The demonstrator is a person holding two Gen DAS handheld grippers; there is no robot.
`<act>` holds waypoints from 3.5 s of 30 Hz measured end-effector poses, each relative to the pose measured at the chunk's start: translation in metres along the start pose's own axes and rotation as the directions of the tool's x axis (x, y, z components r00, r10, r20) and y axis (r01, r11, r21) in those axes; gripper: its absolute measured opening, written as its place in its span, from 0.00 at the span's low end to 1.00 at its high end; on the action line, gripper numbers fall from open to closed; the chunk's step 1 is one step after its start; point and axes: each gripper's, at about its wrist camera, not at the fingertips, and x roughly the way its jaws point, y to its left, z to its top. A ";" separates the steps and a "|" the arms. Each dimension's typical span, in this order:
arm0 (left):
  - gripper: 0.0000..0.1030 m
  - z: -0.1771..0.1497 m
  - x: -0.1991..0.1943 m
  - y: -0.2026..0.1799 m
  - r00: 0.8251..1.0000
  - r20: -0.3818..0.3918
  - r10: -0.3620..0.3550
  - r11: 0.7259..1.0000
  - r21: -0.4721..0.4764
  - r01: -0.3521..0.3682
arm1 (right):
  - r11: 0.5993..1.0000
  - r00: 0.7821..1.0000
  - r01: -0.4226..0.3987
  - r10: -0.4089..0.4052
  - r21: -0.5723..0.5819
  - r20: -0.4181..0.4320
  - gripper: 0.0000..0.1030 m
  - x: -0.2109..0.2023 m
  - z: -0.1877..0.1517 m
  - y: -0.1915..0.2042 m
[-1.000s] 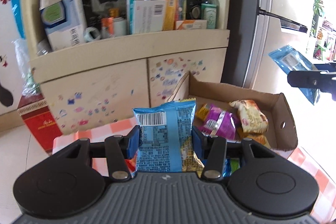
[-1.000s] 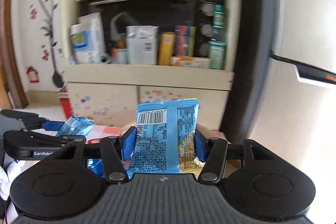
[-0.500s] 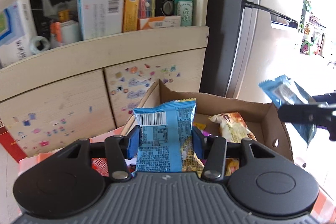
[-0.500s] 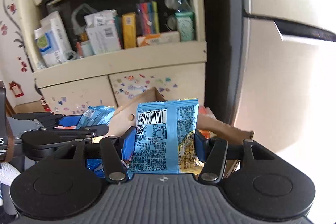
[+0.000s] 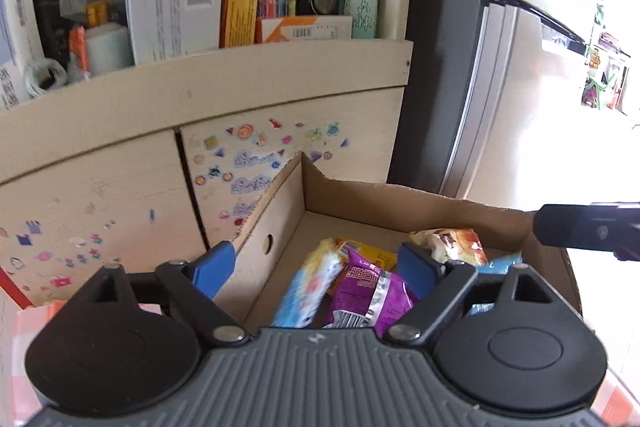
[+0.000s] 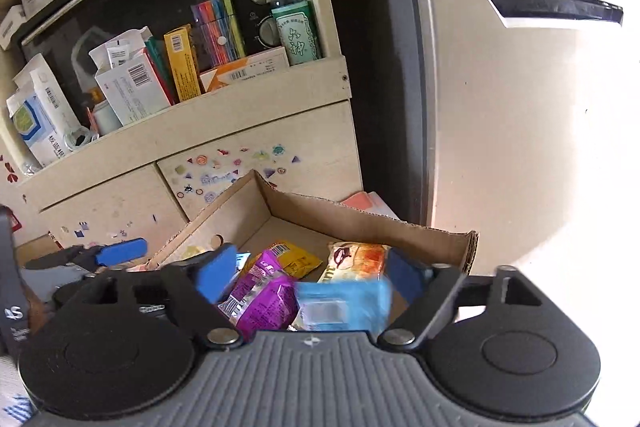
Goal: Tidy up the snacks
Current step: 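Open both tools to drop the light blue packets into the box, then withdraw both tools from the box toward the remaining snacks, then grasp the pink Amerie packet with the left tool while the right tool grasps the silver packet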
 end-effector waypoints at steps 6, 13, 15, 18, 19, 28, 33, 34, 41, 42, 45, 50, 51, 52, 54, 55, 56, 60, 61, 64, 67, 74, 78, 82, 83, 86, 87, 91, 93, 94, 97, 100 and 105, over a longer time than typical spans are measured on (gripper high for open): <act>0.89 -0.006 -0.022 0.009 1.000 -0.010 -0.011 1.000 -0.002 0.011 | 0.998 0.999 -0.033 0.031 -0.048 -0.028 0.96 -0.003 -0.004 0.003; 0.90 -0.031 -0.049 0.012 0.999 -0.050 -0.007 1.000 0.006 0.008 | 0.995 0.996 -0.060 0.055 -0.078 -0.073 0.97 -0.007 -0.015 0.007; 0.91 -0.040 -0.054 0.012 0.998 -0.061 -0.004 1.000 0.003 0.004 | 0.994 0.995 -0.063 0.055 -0.094 -0.080 0.97 -0.011 -0.021 0.009; 0.91 -0.054 -0.059 0.011 0.996 -0.088 0.026 1.000 0.008 -0.026 | 0.993 0.995 -0.055 0.046 -0.103 -0.088 0.97 -0.016 -0.030 0.011; 0.91 -0.059 -0.060 0.010 0.994 -0.102 0.037 0.999 0.007 -0.037 | 0.993 0.995 -0.053 0.044 -0.101 -0.093 0.97 -0.018 -0.033 0.012; 0.91 -0.104 -0.053 0.000 0.972 -0.227 0.067 0.997 -0.018 -0.073 | 0.998 0.987 -0.051 0.043 -0.045 -0.153 0.97 -0.037 -0.065 0.010; 0.92 -0.116 -0.042 -0.009 0.966 -0.247 0.071 0.996 -0.028 -0.080 | 0.996 0.975 -0.051 0.066 0.075 -0.213 0.97 -0.039 -0.087 0.001; 0.92 -0.118 -0.040 -0.010 0.966 -0.249 0.072 0.996 -0.033 -0.083 | 0.994 0.972 -0.049 0.070 0.097 -0.226 0.97 -0.037 -0.091 -0.001; 0.92 -0.135 -0.035 -0.009 0.955 -0.285 0.085 0.995 -0.033 -0.099 | 0.997 0.953 -0.019 0.042 0.080 -0.300 0.97 -0.018 -0.107 0.005; 0.92 -0.137 -0.038 -0.008 0.954 -0.286 0.090 0.994 -0.029 -0.103 | 0.996 0.949 -0.023 0.047 0.081 -0.311 0.97 -0.015 -0.110 0.004; 0.92 -0.143 -0.047 -0.001 0.954 -0.287 0.088 0.995 -0.024 -0.099 | 0.998 0.944 -0.021 0.041 0.065 -0.326 0.97 -0.008 -0.115 0.007; 0.94 -0.154 -0.062 0.013 0.953 -0.291 0.080 0.995 -0.035 -0.095 | 0.999 0.930 -0.046 0.038 -0.013 -0.365 0.97 0.001 -0.125 0.016; 0.95 -0.156 -0.065 0.015 0.954 -0.289 0.079 0.995 -0.034 -0.093 | 0.999 0.925 -0.045 0.031 -0.029 -0.378 0.97 0.003 -0.129 0.018; 0.95 -0.158 -0.067 0.018 0.955 -0.288 0.077 0.995 -0.035 -0.091 | 0.998 0.921 -0.048 0.027 -0.046 -0.388 0.97 0.003 -0.131 0.020; 0.95 -0.160 -0.071 0.023 0.955 -0.288 0.070 0.996 -0.031 -0.082 | 0.993 0.916 -0.061 0.016 -0.100 -0.400 0.97 0.002 -0.136 0.027; 0.95 -0.161 -0.073 0.026 0.955 -0.288 0.064 0.997 -0.026 -0.074 | 0.989 0.915 -0.071 0.013 -0.129 -0.403 0.97 0.000 -0.139 0.030; 0.95 -0.162 -0.074 0.028 0.956 -0.286 0.059 0.998 -0.018 -0.067 | 0.986 0.913 -0.080 0.014 -0.146 -0.408 0.97 -0.002 -0.140 0.031; 0.94 -0.162 -0.080 0.036 0.964 -0.264 0.035 0.999 0.002 -0.036 | 0.979 0.912 -0.091 0.008 -0.184 -0.410 0.97 -0.008 -0.146 0.037; 0.94 -0.162 -0.080 0.037 0.964 -0.263 0.031 1.000 0.001 -0.032 | 0.979 0.914 -0.086 0.004 -0.185 -0.406 0.97 -0.008 -0.146 0.037; 0.94 -0.163 -0.077 0.040 0.962 -0.275 0.010 0.999 -0.037 -0.020 | 0.977 0.920 -0.035 -0.052 -0.211 -0.390 0.97 -0.003 -0.147 0.036; 0.94 -0.161 -0.074 0.038 0.959 -0.283 -0.020 0.996 -0.087 -0.005 | 0.972 0.920 -0.001 -0.091 -0.235 -0.380 0.97 0.001 -0.147 0.036; 0.94 -0.162 -0.062 0.020 0.951 -0.309 -0.005 1.000 -0.015 0.000 | 0.959 0.912 -0.009 -0.108 -0.282 -0.395 0.97 0.009 -0.152 0.042; 0.96 -0.165 -0.059 0.015 0.951 -0.308 0.021 0.999 0.042 -0.009 | 0.956 0.906 -0.008 -0.117 -0.295 -0.406 0.95 0.013 -0.154 0.042; 1.00 -0.168 -0.059 0.017 0.953 -0.303 0.017 0.999 0.045 -0.003 | 0.956 0.908 -0.003 -0.121 -0.295 -0.402 0.92 0.015 -0.154 0.042; 1.00 -0.168 -0.059 0.017 0.954 -0.299 0.016 0.999 0.046 -0.002 | 0.956 0.909 -0.001 -0.122 -0.294 -0.400 0.92 0.016 -0.154 0.042; 1.00 -0.169 -0.059 0.016 0.956 -0.293 0.020 0.999 0.044 -0.007 | 0.956 0.912 0.002 -0.122 -0.294 -0.391 0.89 0.016 -0.153 0.042; 1.00 -0.169 -0.059 0.016 0.956 -0.291 0.022 0.999 0.045 -0.010 | 0.956 0.914 0.000 -0.119 -0.294 -0.388 0.87 0.016 -0.153 0.042; 1.00 -0.170 -0.060 0.015 0.957 -0.289 0.027 0.999 0.038 -0.017 | 0.953 0.919 -0.012 -0.108 -0.303 -0.378 0.77 0.014 -0.152 0.045; 1.00 -0.170 -0.060 0.015 0.957 -0.287 0.024 0.999 0.040 -0.014 | 0.953 0.922 -0.017 -0.102 -0.303 -0.374 0.73 0.013 -0.152 0.045; 1.00 -0.170 -0.061 0.016 0.958 -0.288 0.022 0.999 0.041 -0.010 | 0.953 0.923 -0.018 -0.101 -0.303 -0.372 0.72 0.012 -0.152 0.045; 0.96 -0.169 -0.061 0.016 0.956 -0.292 0.016 0.999 0.040 -0.004 | 0.953 0.925 -0.016 -0.100 -0.302 -0.367 0.68 0.011 -0.151 0.044; 0.76 -0.167 -0.064 0.012 0.962 -0.274 -0.005 0.998 0.056 0.021 | 0.954 0.925 -0.020 -0.095 -0.298 -0.367 0.66 0.011 -0.150 0.044; 0.50 -0.165 -0.068 0.008 0.966 -0.257 -0.025 0.996 0.081 0.047 | 0.952 0.926 -0.026 -0.093 -0.306 -0.366 0.66 0.011 -0.151 0.046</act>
